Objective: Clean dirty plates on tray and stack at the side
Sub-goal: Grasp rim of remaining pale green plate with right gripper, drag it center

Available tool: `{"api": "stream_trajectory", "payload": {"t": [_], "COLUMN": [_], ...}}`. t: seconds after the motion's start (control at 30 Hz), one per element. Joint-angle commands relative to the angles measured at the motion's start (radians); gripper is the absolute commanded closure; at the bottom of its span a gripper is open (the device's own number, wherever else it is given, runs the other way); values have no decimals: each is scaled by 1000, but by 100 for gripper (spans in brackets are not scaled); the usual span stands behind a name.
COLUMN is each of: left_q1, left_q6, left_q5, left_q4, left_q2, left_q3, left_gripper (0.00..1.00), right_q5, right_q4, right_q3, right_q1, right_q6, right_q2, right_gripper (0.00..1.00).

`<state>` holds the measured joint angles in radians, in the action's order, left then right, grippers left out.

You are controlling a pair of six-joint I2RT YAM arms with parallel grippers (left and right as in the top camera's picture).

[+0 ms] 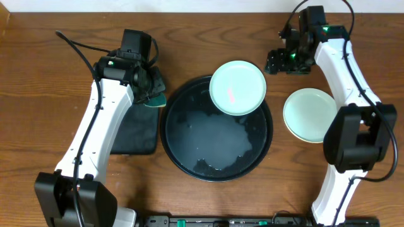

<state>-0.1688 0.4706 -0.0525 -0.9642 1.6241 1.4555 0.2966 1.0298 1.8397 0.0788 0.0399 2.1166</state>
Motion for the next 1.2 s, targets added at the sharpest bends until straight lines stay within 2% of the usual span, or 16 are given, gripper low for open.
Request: {"api": "stream_trajectory", "payload": {"t": [0.0,0.27,0.43,0.6,0.87,1.17], "left_q1": [-1,-1,-1,-1,-1,-1], "left_q6": [-13,-14,-14,-13,-13,-14], "left_q5": [9,9,9,9,9,9], "left_q4": [3,2,4,11,19,21], "left_q2": [17,22,22,22,22,22], "left_q3": [14,1,1,1,0,0], "left_gripper": [93,92,93,93,93,93], "right_q5": [26,26,26,43,114,124], "right_q4": [-35,-89,-80,-73,-19,110], "right_q3": [8,8,8,8,10,10], "right_q1": [30,50,54,54,54,72], "right_q6": [-16,-15,-15,-15,-24,-19], "right_q2": [73,179,192,185,177,48], "right_gripper": [35,58,82,99,99,99]}}
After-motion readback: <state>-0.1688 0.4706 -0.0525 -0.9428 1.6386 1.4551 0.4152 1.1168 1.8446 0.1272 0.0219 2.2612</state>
